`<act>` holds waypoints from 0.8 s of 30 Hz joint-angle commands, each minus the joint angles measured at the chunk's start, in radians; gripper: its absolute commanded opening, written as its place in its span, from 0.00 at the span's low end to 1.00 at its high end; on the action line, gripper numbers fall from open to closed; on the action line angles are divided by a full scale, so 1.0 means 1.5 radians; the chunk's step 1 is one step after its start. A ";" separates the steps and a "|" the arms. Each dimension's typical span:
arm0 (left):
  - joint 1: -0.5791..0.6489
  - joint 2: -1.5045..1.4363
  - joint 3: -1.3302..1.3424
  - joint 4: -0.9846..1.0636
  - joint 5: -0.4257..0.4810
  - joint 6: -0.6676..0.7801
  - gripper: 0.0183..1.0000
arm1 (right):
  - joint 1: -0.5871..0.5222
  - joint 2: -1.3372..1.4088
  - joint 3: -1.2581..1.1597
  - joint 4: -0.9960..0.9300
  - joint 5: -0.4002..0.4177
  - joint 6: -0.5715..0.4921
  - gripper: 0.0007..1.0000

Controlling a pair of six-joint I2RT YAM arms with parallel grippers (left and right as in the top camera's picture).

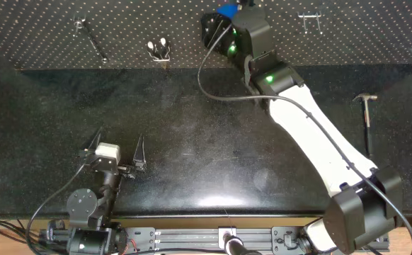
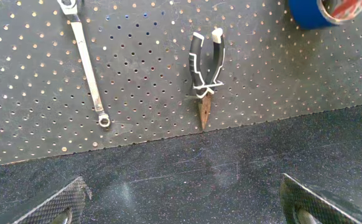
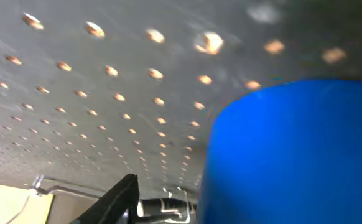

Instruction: Place Tools Onto Pegboard

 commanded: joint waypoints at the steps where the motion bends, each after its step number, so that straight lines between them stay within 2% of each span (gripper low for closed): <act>1: 0.001 -0.007 -0.001 -0.004 0.015 0.008 1.00 | -0.005 -0.017 0.007 0.002 -0.002 0.013 0.46; 5: 0.001 -0.007 -0.001 -0.004 0.015 0.008 1.00 | -0.005 -0.018 0.007 0.002 -0.007 0.013 0.46; 15: 0.001 -0.007 -0.001 -0.004 0.015 0.008 1.00 | -0.013 -0.019 0.015 -0.006 -0.056 0.018 0.46; 24: 0.001 -0.007 -0.001 -0.004 0.015 0.008 0.99 | -0.023 -0.019 0.083 -0.166 -0.056 0.018 0.46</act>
